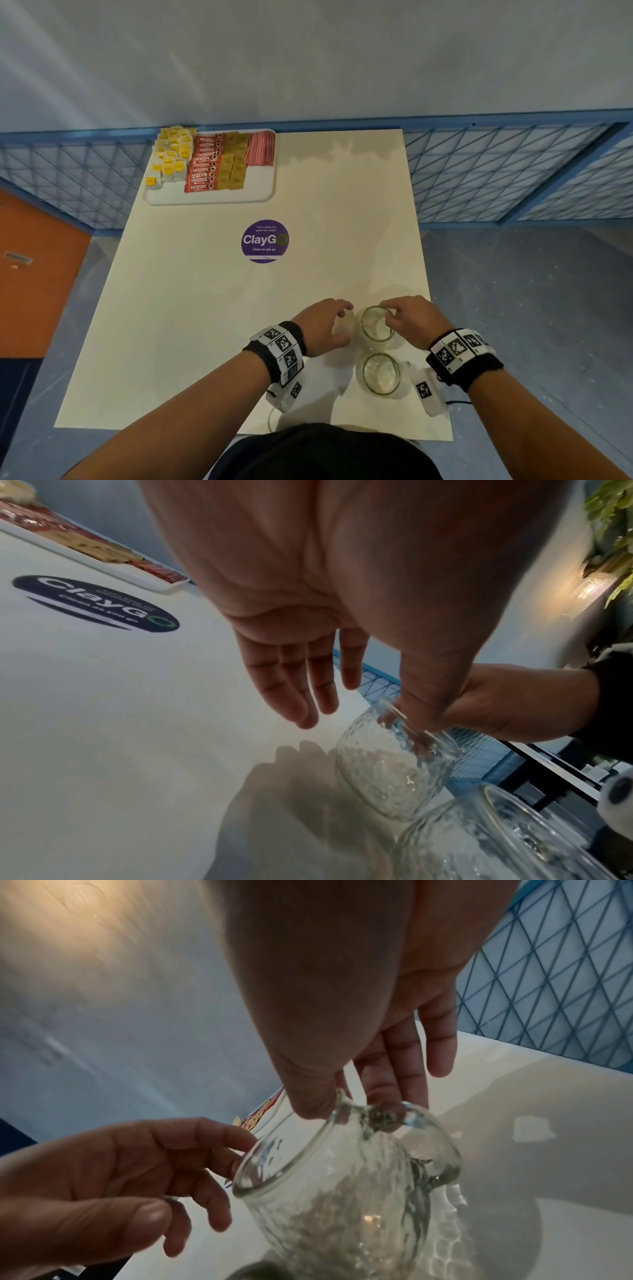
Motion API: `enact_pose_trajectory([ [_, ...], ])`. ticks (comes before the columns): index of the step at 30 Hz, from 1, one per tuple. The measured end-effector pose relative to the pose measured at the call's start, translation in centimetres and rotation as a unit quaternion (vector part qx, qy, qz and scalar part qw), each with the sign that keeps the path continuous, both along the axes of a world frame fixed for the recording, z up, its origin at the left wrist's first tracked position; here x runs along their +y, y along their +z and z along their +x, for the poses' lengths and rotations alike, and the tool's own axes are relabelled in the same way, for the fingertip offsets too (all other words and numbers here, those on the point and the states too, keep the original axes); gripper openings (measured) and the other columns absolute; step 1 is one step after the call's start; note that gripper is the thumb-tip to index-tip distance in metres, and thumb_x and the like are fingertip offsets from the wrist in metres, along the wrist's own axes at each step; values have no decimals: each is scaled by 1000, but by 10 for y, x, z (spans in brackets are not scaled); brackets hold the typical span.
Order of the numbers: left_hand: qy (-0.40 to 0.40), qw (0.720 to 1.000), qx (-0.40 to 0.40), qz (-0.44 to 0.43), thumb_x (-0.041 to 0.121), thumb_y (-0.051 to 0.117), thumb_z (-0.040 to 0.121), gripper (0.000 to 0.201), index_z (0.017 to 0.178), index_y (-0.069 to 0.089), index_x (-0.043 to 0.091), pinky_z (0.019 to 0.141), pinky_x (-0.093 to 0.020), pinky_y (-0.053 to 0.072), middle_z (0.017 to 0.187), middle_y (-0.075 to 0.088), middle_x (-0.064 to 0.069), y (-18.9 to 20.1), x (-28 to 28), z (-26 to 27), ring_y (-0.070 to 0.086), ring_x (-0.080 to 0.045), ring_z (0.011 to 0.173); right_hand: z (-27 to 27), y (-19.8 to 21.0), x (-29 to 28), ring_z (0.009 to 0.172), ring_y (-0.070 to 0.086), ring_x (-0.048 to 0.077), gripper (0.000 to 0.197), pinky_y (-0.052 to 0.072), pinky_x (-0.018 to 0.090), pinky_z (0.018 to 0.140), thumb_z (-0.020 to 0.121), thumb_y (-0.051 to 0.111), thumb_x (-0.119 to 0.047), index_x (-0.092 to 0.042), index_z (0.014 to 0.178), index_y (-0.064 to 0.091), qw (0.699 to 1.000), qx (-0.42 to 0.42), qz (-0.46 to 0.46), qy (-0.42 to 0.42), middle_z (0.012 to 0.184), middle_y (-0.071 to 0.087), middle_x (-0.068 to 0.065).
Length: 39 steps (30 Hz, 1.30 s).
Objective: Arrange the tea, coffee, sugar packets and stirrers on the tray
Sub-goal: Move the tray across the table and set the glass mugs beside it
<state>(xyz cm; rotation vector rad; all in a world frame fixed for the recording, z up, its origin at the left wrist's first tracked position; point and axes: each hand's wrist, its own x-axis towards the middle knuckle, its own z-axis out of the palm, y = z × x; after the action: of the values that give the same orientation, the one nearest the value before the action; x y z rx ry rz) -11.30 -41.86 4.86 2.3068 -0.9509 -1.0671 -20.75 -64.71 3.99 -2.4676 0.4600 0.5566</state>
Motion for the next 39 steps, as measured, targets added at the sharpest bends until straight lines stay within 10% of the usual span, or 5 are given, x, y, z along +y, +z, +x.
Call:
enact_pose_trajectory([
  [9,57,993,9,-105,38,85,75,98,154,29,20,113,-32,36,152,40,-1,20,7,-5,40,-14,136,22,40,15,67,59,6,31,45,29,68,92,60,-31,-36,120,73,996,-53,71,31,63,63,-10],
  [17,123,971,-50,-197,49,85,73,94,149,37,21,106,-6,25,147,44,5,26,22,-8,40,-2,131,31,73,33,72,66,14,28,55,39,77,95,59,-29,-38,117,74,981,-112,147,53,72,71,-1],
  [24,141,961,-60,-230,46,87,71,81,139,48,25,103,-20,39,131,55,12,34,26,-12,51,-3,120,26,82,37,75,65,14,23,54,43,79,97,59,-36,-40,116,72,980,-117,153,48,75,71,-2],
  [39,236,956,-9,-174,55,86,64,80,133,52,32,98,-37,52,126,61,15,4,64,-14,58,-2,115,-45,35,40,124,52,15,79,45,33,101,78,73,-67,-34,145,49,986,0,44,161,138,48,-7],
])
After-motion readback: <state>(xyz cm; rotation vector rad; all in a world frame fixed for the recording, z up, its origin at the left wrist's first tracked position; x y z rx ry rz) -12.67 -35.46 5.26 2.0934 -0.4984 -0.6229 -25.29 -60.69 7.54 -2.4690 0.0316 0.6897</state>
